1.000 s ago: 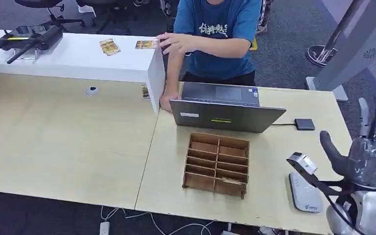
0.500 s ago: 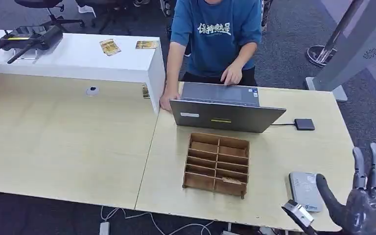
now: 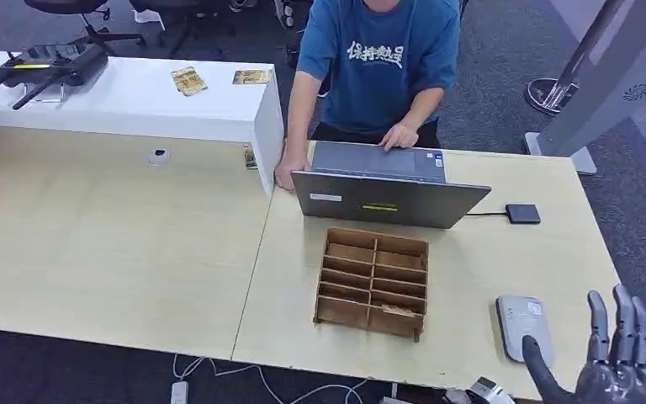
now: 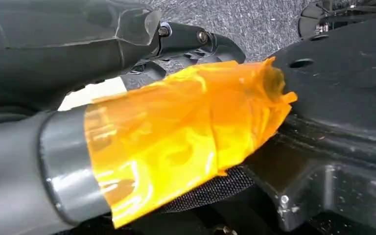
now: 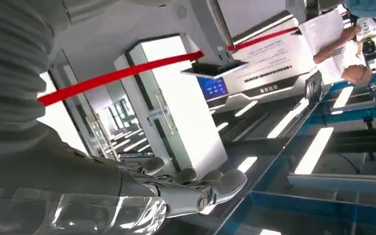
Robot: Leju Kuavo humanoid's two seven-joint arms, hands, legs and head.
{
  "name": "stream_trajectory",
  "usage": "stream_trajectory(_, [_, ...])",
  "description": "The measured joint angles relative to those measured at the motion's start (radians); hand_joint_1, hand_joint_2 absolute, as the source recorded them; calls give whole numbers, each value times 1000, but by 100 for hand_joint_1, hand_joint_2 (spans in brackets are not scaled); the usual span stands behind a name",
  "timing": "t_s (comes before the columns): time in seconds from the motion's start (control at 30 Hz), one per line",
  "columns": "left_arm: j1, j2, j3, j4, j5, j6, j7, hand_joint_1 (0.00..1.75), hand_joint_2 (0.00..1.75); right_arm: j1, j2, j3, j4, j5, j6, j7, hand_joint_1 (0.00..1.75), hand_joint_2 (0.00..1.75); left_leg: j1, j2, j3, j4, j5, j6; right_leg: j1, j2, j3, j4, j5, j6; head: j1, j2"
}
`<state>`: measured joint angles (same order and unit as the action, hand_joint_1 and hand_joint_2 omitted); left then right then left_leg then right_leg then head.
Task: Pass the card to the sensor for recognition and then transmit it.
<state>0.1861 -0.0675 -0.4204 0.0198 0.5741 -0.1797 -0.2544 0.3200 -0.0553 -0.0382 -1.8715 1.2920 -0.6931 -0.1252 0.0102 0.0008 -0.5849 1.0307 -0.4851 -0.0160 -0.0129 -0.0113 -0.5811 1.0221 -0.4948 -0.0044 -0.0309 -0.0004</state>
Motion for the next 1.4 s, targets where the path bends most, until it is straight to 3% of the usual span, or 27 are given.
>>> stream_trajectory(0.4, [2,-3,0,0,27,0,0,0,0,35,1,147,25,106,0,161,0,175,0,0,0,0,0,0,0,0,0,0,0,0,0,0])
stream_trajectory(0.6, [2,-3,0,0,27,-1,0,0,0,35,-9,191,43,114,0,179,0,175,0,0,0,0,0,0,0,0,0,0,0,0,0,0])
stream_trajectory(0.77, [2,-3,0,0,31,-2,0,0,0,25,-31,238,63,115,0,240,0,175,0,0,0,0,0,0,0,0,0,0,0,0,0,0])
stream_trajectory(1.03, [2,-2,0,0,40,-8,0,0,0,-45,-101,428,178,48,0,369,0,175,0,0,0,0,0,0,0,0,0,0,0,0,0,0])
stream_trajectory(1.4, [2,-1,0,0,45,-10,4,0,0,-128,-114,596,313,4,0,404,0,175,0,0,0,0,0,0,0,0,0,0,0,-1,0,0])
